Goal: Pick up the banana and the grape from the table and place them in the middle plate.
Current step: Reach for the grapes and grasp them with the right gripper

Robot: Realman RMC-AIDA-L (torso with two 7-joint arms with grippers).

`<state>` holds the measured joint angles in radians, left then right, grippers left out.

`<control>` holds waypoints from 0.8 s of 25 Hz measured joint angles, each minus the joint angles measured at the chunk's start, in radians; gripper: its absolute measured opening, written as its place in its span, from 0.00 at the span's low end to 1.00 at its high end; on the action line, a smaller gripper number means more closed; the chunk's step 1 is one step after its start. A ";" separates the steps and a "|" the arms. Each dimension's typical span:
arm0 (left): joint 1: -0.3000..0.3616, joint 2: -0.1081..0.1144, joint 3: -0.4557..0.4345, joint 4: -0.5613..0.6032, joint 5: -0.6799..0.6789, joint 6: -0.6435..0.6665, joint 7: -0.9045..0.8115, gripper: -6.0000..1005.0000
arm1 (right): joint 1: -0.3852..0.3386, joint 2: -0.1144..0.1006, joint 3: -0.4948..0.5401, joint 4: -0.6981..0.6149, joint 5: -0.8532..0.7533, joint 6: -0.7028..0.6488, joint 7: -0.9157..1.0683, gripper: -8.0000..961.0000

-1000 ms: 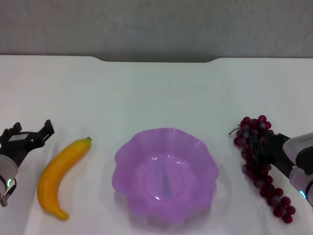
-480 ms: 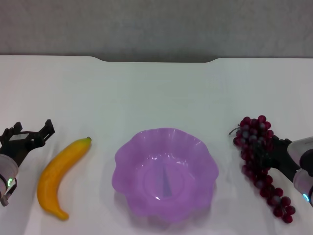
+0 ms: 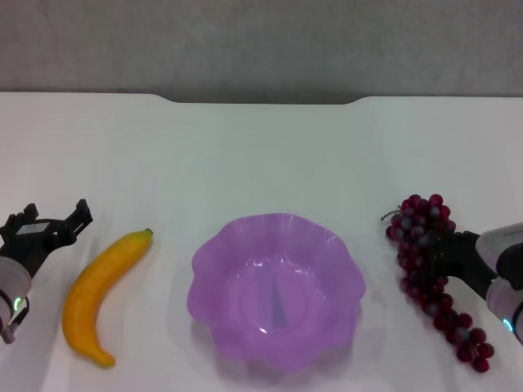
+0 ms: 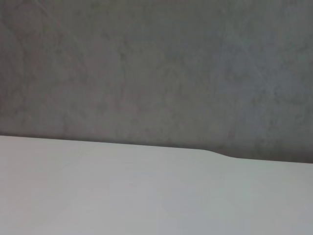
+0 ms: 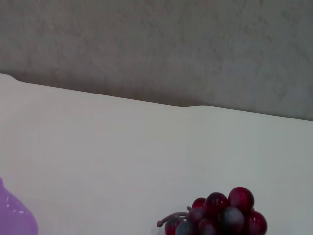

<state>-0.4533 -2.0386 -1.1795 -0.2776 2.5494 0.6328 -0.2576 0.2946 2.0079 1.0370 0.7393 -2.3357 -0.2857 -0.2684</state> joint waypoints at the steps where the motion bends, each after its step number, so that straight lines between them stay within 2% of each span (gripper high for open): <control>1: 0.000 0.000 0.000 0.000 0.000 0.000 0.000 0.89 | 0.000 0.000 0.000 0.000 0.000 0.000 0.000 0.38; 10: 0.000 0.000 0.000 0.000 0.003 -0.001 0.000 0.89 | 0.000 0.000 -0.002 -0.001 0.001 0.002 0.000 0.12; 12: 0.000 0.000 0.000 0.000 0.003 -0.002 0.000 0.89 | 0.000 0.000 -0.002 -0.004 0.001 0.001 0.000 0.09; 20: 0.001 0.000 0.000 0.000 0.003 -0.001 0.000 0.89 | 0.000 0.000 -0.002 -0.012 0.000 -0.002 0.000 0.09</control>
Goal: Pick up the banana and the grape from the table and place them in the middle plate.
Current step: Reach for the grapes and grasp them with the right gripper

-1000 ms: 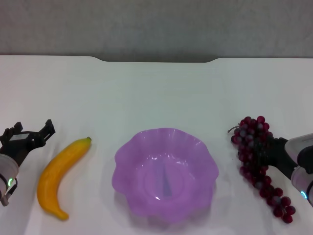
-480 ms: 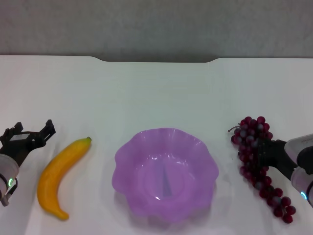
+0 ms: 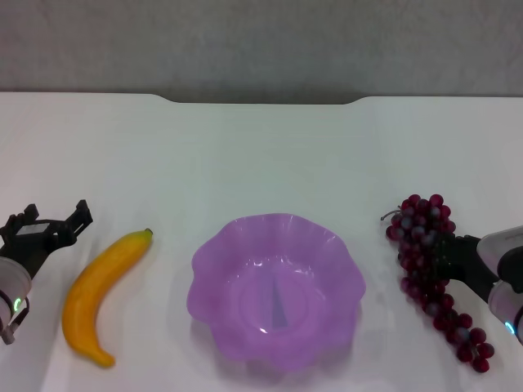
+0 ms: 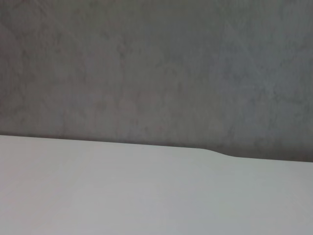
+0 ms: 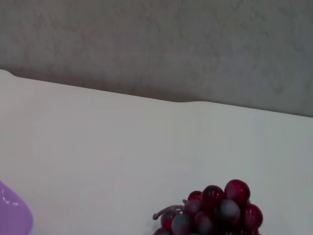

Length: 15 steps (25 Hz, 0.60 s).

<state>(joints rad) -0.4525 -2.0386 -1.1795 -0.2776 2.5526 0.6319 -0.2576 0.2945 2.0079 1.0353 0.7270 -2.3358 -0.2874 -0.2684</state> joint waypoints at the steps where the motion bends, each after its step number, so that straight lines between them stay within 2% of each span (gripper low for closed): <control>1: 0.000 0.000 0.000 0.000 0.000 0.001 0.000 0.89 | 0.000 0.000 0.000 0.000 -0.001 0.001 0.000 0.09; 15: 0.000 0.000 0.000 -0.001 0.002 0.000 0.000 0.89 | -0.004 0.000 -0.012 0.008 -0.007 -0.007 0.000 0.03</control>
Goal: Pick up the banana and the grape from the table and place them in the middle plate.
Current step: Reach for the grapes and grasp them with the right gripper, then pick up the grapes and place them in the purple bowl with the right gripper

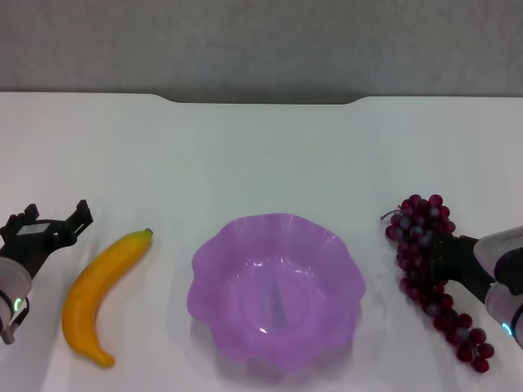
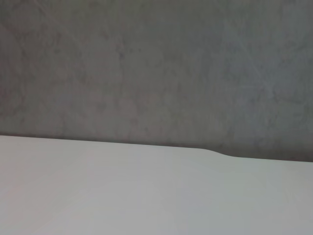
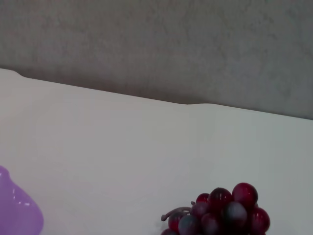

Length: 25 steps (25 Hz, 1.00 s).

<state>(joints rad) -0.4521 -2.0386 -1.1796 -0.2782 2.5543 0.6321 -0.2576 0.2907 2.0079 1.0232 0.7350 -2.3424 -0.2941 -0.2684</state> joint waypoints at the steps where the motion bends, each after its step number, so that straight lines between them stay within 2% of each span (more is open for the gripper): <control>1: 0.000 0.000 0.000 0.000 0.000 0.000 0.000 0.89 | -0.001 0.000 0.000 0.002 0.000 -0.002 0.000 0.03; 11: 0.005 0.000 0.000 0.004 0.000 -0.002 0.000 0.89 | -0.045 -0.003 -0.039 0.084 -0.029 -0.101 -0.015 0.03; 25: 0.004 0.002 0.000 0.007 -0.003 -0.002 0.000 0.89 | -0.143 -0.002 -0.080 0.156 -0.185 -0.403 -0.009 0.02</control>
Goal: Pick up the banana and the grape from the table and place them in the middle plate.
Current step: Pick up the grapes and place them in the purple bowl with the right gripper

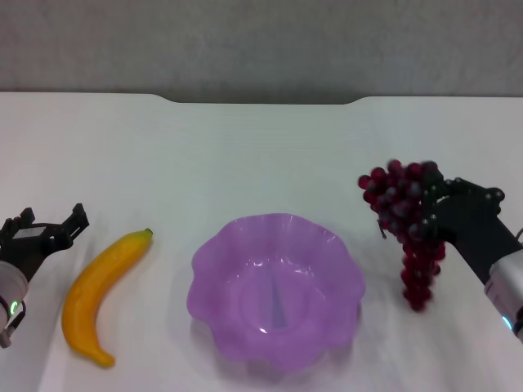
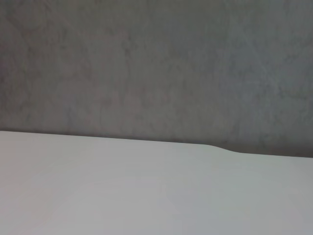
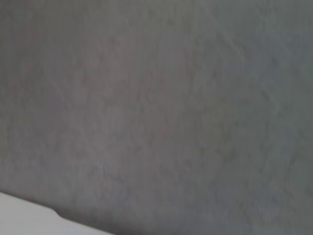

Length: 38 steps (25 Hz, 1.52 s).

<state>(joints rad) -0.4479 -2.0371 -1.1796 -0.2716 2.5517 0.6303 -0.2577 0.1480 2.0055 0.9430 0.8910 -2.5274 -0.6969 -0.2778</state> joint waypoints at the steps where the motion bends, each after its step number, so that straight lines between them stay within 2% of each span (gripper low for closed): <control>1: 0.000 0.000 0.000 0.000 0.000 0.000 0.000 0.89 | -0.002 0.000 0.000 0.007 -0.008 -0.005 0.000 0.02; 8: 0.001 0.000 0.000 0.008 -0.002 0.000 0.000 0.89 | -0.014 -0.005 0.003 0.124 -0.101 0.024 0.000 0.02; 13: 0.001 0.000 0.000 0.010 -0.002 0.000 0.000 0.89 | -0.040 -0.005 0.029 0.268 -0.172 0.137 0.002 0.01; 22: 0.001 -0.002 0.001 0.009 -0.001 0.000 0.000 0.89 | -0.003 -0.005 0.024 0.357 -0.193 0.250 0.003 0.01; 30: -0.005 -0.003 0.002 0.000 -0.002 0.002 -0.003 0.89 | 0.047 -0.002 -0.061 0.331 -0.186 0.266 0.004 0.01; 35: -0.006 -0.003 0.002 0.000 -0.002 0.004 -0.002 0.89 | 0.081 0.001 -0.126 0.264 -0.184 0.259 0.007 0.01; 38: -0.008 -0.004 0.007 -0.003 0.002 0.010 -0.005 0.89 | 0.127 0.003 -0.145 0.187 -0.173 0.259 0.081 0.01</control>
<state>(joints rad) -0.4560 -2.0415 -1.1730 -0.2747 2.5536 0.6400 -0.2622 0.2746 2.0088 0.7981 1.0780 -2.7002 -0.4376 -0.1968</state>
